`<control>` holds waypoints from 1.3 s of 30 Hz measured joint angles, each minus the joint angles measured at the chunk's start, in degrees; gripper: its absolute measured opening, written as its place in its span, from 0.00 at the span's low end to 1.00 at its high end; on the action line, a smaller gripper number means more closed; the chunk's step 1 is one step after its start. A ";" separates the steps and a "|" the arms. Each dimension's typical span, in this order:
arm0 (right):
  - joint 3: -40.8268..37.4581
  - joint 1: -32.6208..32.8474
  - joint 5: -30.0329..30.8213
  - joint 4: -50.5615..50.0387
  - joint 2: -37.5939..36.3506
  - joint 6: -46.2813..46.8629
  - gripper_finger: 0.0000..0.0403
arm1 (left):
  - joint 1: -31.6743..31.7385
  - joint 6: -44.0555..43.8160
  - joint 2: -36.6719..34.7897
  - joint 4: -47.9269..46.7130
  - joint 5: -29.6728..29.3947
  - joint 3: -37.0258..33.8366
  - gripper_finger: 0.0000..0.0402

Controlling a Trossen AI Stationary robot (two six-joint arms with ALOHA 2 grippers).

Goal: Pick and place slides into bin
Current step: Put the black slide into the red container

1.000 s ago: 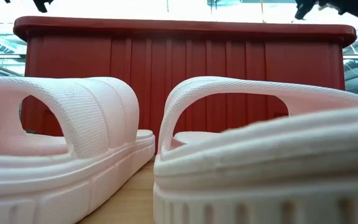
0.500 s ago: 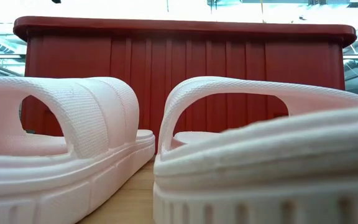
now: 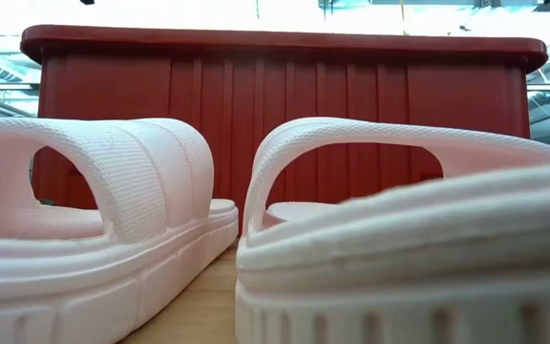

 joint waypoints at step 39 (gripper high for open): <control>31.72 3.67 4.33 -44.41 17.41 -0.20 0.52 | 0.00 -3.21 0.00 -2.89 8.35 -0.07 0.62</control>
